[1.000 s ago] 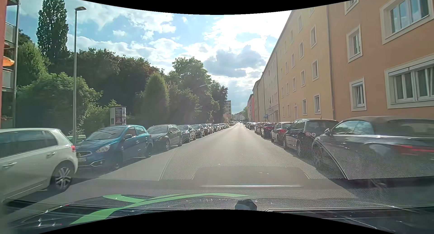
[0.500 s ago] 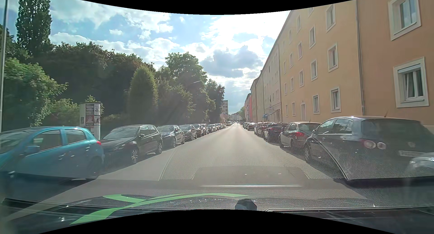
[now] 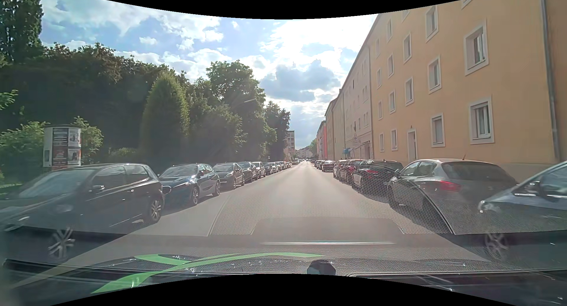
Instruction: Follow the waypoints while adhering to traffic rules and regulations
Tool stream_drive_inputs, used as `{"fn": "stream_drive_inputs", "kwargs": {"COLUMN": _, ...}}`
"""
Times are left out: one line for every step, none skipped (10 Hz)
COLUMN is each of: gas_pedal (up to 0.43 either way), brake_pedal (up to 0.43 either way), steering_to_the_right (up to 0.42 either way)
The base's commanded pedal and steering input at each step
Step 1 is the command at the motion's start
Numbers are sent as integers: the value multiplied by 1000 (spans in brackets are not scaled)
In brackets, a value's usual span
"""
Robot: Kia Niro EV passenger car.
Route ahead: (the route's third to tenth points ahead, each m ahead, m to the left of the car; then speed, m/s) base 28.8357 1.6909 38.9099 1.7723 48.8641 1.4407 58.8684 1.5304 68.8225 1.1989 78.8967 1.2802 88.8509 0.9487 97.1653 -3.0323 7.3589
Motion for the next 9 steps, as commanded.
{"fn": "stream_drive_inputs", "kwargs": {"gas_pedal": 118, "brake_pedal": 0, "steering_to_the_right": 7}}
{"fn": "stream_drive_inputs", "kwargs": {"gas_pedal": 118, "brake_pedal": 0, "steering_to_the_right": 7}}
{"fn": "stream_drive_inputs", "kwargs": {"gas_pedal": 110, "brake_pedal": 0, "steering_to_the_right": 7}}
{"fn": "stream_drive_inputs", "kwargs": {"gas_pedal": 110, "brake_pedal": 0, "steering_to_the_right": 6}}
{"fn": "stream_drive_inputs", "kwargs": {"gas_pedal": 98, "brake_pedal": 0, "steering_to_the_right": 5}}
{"fn": "stream_drive_inputs", "kwargs": {"gas_pedal": 98, "brake_pedal": 0, "steering_to_the_right": 5}}
{"fn": "stream_drive_inputs", "kwargs": {"gas_pedal": 98, "brake_pedal": 0, "steering_to_the_right": 5}}
{"fn": "stream_drive_inputs", "kwargs": {"gas_pedal": 98, "brake_pedal": 0, "steering_to_the_right": 4}}
{"fn": "stream_drive_inputs", "kwargs": {"gas_pedal": 98, "brake_pedal": 0, "steering_to_the_right": 4}}
